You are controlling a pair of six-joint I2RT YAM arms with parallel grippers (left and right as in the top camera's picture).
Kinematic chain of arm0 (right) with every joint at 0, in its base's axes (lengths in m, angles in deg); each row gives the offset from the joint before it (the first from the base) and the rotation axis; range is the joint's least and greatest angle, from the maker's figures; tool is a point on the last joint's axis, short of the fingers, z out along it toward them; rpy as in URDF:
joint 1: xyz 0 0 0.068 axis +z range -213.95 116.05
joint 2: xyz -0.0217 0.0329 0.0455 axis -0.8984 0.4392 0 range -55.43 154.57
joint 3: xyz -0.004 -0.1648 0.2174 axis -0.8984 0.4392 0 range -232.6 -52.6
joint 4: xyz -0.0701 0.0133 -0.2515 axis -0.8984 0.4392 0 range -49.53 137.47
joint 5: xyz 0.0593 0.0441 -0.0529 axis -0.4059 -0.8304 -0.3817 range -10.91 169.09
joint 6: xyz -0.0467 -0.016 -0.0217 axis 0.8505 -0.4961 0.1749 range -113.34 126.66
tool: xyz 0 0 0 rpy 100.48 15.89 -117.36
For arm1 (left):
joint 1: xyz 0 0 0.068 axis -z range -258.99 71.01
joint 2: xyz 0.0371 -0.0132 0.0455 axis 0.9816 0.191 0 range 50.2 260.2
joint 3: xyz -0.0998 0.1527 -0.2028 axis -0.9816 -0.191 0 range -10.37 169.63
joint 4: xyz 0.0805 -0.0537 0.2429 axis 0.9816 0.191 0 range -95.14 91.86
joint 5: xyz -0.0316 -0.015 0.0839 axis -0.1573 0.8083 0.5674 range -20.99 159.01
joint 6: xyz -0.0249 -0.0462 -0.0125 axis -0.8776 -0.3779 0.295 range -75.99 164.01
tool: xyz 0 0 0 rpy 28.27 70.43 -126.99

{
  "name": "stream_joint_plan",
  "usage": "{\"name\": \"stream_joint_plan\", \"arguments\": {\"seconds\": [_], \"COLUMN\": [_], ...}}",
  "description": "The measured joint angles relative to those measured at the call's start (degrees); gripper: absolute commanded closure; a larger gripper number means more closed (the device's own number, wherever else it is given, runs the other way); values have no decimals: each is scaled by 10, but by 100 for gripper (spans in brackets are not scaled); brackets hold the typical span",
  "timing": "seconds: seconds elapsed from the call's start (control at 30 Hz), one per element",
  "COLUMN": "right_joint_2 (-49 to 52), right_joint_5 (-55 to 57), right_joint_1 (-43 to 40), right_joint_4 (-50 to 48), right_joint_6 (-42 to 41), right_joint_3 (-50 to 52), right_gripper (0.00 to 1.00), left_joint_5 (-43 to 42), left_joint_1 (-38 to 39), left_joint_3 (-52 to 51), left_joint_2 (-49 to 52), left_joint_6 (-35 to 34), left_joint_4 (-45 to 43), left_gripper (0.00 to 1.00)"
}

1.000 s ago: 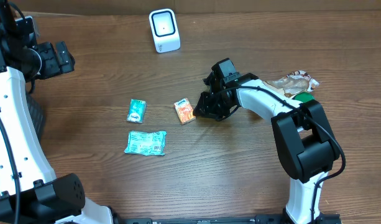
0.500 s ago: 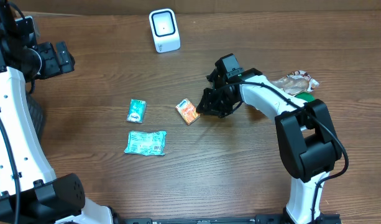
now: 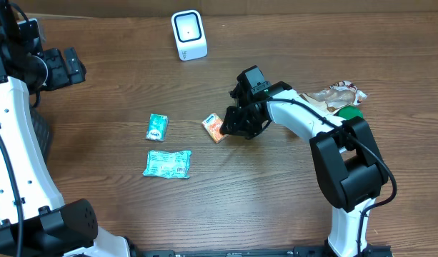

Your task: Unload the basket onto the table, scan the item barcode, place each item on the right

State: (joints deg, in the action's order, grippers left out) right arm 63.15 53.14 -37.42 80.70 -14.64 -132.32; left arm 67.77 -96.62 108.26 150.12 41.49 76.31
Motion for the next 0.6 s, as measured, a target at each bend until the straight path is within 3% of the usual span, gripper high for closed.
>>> {"name": "stream_joint_plan", "arguments": {"seconds": [0.13,0.6], "right_joint_2": [9,10], "right_joint_5": [5,-56], "right_joint_1": [2,1], "right_joint_4": [-12,-10], "right_joint_6": [2,14], "right_joint_3": [0,0], "right_gripper": [96,96], "left_joint_5": [0,0], "left_joint_1": [0,0], "left_joint_3": [0,0], "left_joint_2": [0,0], "left_joint_6": [0,0], "left_joint_4": [0,0], "left_gripper": [0,1]}}
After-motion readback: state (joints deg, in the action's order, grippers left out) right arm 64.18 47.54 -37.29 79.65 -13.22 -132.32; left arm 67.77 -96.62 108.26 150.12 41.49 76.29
